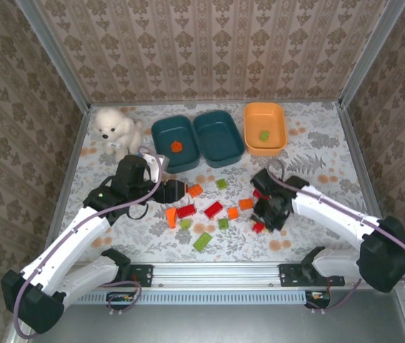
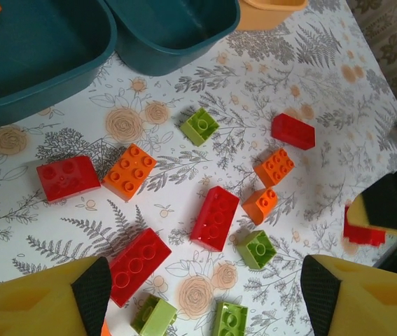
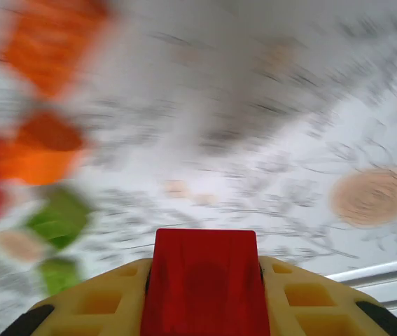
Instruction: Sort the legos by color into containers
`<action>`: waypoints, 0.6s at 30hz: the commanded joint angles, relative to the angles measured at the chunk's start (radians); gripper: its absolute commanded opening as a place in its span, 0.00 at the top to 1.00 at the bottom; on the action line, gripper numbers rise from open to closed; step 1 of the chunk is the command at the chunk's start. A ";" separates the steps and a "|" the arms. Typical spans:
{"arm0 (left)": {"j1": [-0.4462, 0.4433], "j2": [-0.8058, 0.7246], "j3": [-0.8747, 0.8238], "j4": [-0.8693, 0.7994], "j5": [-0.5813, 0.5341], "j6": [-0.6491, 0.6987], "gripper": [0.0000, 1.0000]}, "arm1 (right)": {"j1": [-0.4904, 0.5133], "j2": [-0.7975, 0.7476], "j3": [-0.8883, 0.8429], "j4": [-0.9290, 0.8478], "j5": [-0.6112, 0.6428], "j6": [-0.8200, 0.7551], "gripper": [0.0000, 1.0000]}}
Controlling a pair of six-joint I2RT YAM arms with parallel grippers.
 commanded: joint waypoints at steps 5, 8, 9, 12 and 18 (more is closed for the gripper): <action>0.110 0.112 0.137 0.055 -0.018 -0.126 0.25 | -0.018 0.391 0.575 -0.035 0.155 -0.310 0.72; 0.173 0.165 0.170 0.075 -0.029 -0.140 0.25 | -0.046 0.563 0.783 -0.011 0.148 -0.373 0.72; 0.180 0.178 0.178 0.081 -0.033 -0.142 0.25 | -0.053 0.613 0.843 -0.014 0.151 -0.392 0.72; 0.197 0.215 0.198 0.103 -0.047 -0.147 0.25 | -0.078 0.772 1.014 -0.033 0.160 -0.440 0.72; 0.205 0.238 0.214 0.112 -0.060 -0.148 0.25 | -0.129 0.983 1.196 -0.004 0.117 -0.489 0.71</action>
